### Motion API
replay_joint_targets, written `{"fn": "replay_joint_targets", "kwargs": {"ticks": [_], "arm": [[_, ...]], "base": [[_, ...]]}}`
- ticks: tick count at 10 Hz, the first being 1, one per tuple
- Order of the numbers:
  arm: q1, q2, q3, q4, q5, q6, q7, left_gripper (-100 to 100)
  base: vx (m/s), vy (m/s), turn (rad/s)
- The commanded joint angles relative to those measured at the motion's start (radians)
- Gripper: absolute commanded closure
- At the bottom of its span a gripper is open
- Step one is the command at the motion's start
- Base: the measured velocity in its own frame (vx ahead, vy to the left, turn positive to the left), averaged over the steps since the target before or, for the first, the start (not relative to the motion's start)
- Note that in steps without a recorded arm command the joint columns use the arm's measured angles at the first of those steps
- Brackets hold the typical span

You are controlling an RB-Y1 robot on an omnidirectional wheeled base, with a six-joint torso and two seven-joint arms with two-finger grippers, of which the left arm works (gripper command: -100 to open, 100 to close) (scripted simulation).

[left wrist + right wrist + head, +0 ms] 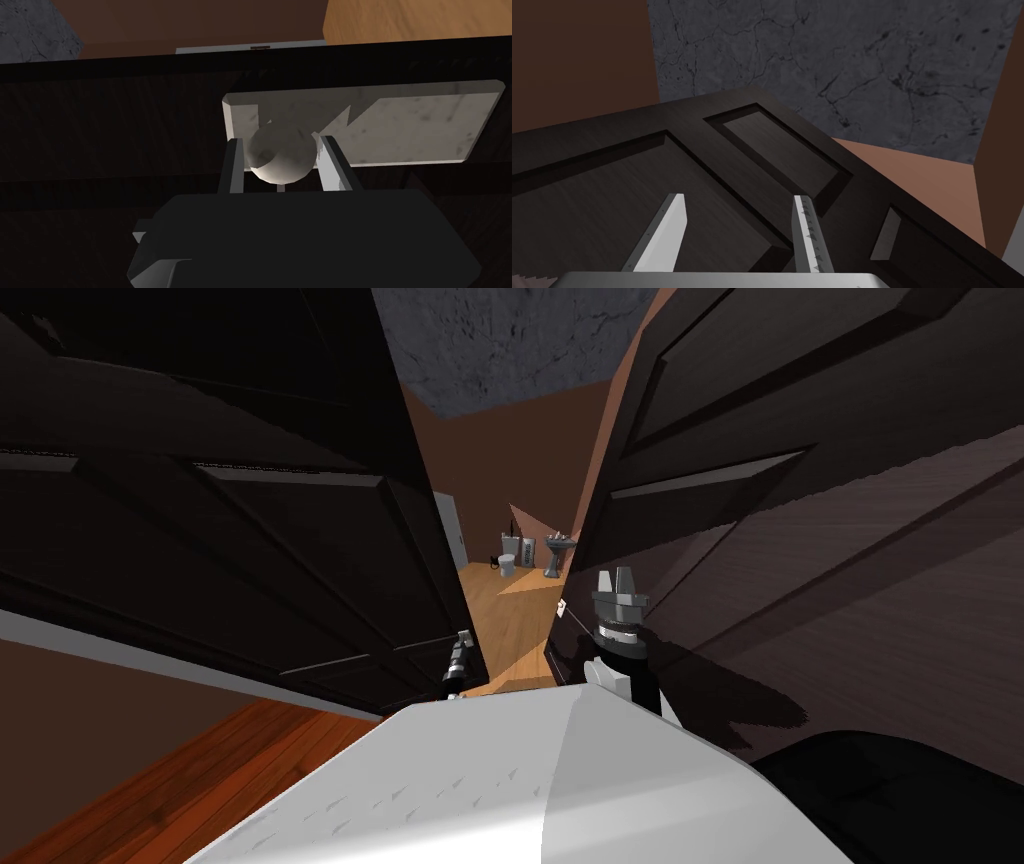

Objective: Push the door open

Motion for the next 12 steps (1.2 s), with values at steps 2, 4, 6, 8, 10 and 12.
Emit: {"fn": "replay_joint_targets", "kwargs": {"ticks": [2, 4, 6, 8, 10, 12], "arm": [[-0.015, 0.012, 0.003, 0.009, 0.005, -0.005, 0.000, 100], [-0.023, 0.020, 0.002, 0.017, 0.009, -0.005, 0.001, 100], [-0.033, 0.027, 0.000, 0.026, 0.013, -0.005, 0.002, 100], [-0.039, 0.031, -0.036, 0.036, 0.031, -0.009, -0.020, -100], [-0.038, 0.026, -0.066, 0.034, 0.048, -0.010, -0.044, -100], [-0.038, 0.015, -0.101, 0.031, 0.067, -0.010, -0.073, -100]], "base": [[0.197, -0.008, 0.140], [0.175, 0.027, 0.110], [0.215, 0.012, 0.179], [0.107, -0.027, 0.283], [-0.115, -0.041, 0.167], [-0.104, -0.023, 0.199]]}}
